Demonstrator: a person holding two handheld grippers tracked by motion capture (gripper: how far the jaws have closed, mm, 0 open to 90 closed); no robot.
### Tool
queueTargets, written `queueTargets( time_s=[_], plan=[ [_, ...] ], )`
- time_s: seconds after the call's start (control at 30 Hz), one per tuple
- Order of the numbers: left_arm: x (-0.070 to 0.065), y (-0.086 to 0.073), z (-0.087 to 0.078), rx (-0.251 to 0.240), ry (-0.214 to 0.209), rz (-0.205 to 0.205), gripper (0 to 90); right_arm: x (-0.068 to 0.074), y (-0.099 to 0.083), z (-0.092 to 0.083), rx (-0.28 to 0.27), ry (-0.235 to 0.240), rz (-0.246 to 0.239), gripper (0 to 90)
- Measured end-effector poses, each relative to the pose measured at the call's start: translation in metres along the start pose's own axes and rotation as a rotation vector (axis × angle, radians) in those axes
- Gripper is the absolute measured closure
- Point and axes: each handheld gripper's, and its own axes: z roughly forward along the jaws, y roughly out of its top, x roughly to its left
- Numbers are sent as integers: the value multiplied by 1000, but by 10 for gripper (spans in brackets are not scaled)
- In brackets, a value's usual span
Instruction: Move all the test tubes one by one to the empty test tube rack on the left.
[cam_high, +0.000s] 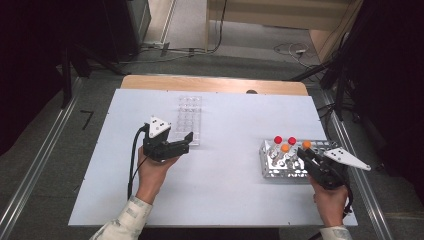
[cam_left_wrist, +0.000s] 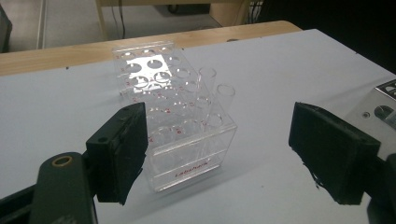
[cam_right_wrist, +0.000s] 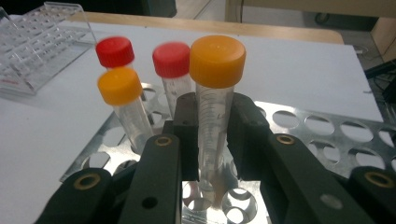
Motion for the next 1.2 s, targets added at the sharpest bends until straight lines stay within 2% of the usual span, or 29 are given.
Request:
queueTargets(
  time_s=[0.17,0.37,0.73,0.97,1.2],
  plan=[
    [-3,0,0,-4,-6,2,205,3,14,-13,-33,-10,-4,719],
    [-2,0,-1,-3,-7,0,205,9,27,-35,-65,12,-20,719],
    [-1,1,-3,-9,-9,-6,205,27,38,-57,-43,69,-59,719],
    [-2,1,-2,-5,-10,-5,206,43,40,-57,-33,122,-83,719],
    [-3,0,0,-4,-14,-6,206,63,40,-39,-8,175,-115,720]
  ],
)
